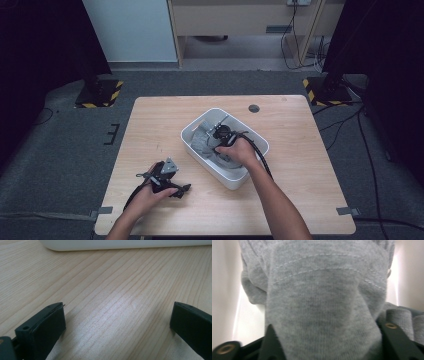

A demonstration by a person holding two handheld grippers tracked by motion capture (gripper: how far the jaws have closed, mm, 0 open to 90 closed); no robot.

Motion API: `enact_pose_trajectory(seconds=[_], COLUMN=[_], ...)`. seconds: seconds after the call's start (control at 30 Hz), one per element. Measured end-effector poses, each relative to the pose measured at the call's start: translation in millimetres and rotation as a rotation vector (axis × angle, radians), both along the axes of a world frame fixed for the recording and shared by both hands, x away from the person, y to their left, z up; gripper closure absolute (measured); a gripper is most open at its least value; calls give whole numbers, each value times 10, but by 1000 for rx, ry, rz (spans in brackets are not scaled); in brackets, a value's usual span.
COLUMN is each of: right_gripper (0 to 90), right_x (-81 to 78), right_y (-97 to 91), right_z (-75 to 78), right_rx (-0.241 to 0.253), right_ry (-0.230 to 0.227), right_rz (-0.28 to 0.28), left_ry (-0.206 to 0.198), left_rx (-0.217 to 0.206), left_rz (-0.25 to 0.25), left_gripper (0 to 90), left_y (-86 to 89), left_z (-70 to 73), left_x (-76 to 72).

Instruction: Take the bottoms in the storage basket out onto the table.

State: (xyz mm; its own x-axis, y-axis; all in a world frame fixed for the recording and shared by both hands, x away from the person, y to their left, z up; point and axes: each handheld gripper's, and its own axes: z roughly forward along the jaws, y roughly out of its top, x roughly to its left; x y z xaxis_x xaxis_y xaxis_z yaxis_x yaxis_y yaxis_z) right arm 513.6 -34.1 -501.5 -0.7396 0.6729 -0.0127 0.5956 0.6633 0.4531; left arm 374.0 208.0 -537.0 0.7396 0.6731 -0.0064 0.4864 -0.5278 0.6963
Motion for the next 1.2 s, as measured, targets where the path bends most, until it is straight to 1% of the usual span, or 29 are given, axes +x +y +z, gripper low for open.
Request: enact_pose_trajectory(seconds=[0.03, 0.13, 0.17, 0.27, 0.4, 0.43, 0.47, 0.5, 0.6, 0.63, 0.7, 0.8, 0.87, 0.9, 0.97, 1.07, 1.2], right_gripper=[515, 571, 577, 588, 591, 592, 592, 592, 592, 593, 592, 593, 593, 593, 593, 594, 593], right_x=[0, -9, -17, -33, -56, -67, -85, -85, -102, -112, -118, -127, -134, -147, -153, -172, -174], right_y=[0, -29, -34, -81, -139, -144, -152, -152, -174, -195, -202, -241, -261, -276, -281, -318, -355], right_z=[0, 50, 69, 149, 254, 281, 333, 333, 398, 444, 463, 523, 558, 599, 616, 697, 734], right_rx=[0, 17, 22, 39, 84, 94, 104, 104, 114, 132, 140, 167, 176, 196, 205, 244, 259], right_ry=[0, -7, -7, -31, -52, -59, -74, -74, -99, -111, -112, -130, -141, -150, -156, -182, -193], right_rz=[0, 6, 0, -5, -14, -12, 1, 1, 12, 8, 4, 3, 1, 3, 2, -3, -14], left_ry=[0, 0, 0, 0, 0, 0, 0, 0, 0, 0, 0, 0, 0, 0, 0, 0, 0], left_rx=[0, 0, 0, 1, 0, -1, -1, -1, -2, -2, 0, -1, 1, 0, 0, 1, -1], left_rz=[0, -1, -1, -2, -2, -1, -1, -1, -1, -1, -1, -1, -1, -1, -1, -1, -1], left_gripper=[0, 0, 0, 0, 0, 0, 0, 0, 0, 0, 0, 0, 0, 0, 0, 0, 0], left_y=[0, 0, 0, 1, 1, 0, 0, 0, -1, -1, 0, -1, 0, 0, 0, 0, -1], left_z=[0, 0, 0, 1, 0, 0, 0, 0, -1, 0, 0, 0, 1, 0, 0, 1, 0], left_x=[0, 1, 1, 2, 2, 1, 1, 1, 1, 1, 1, 0, 1, 2, 2, 1, 0])
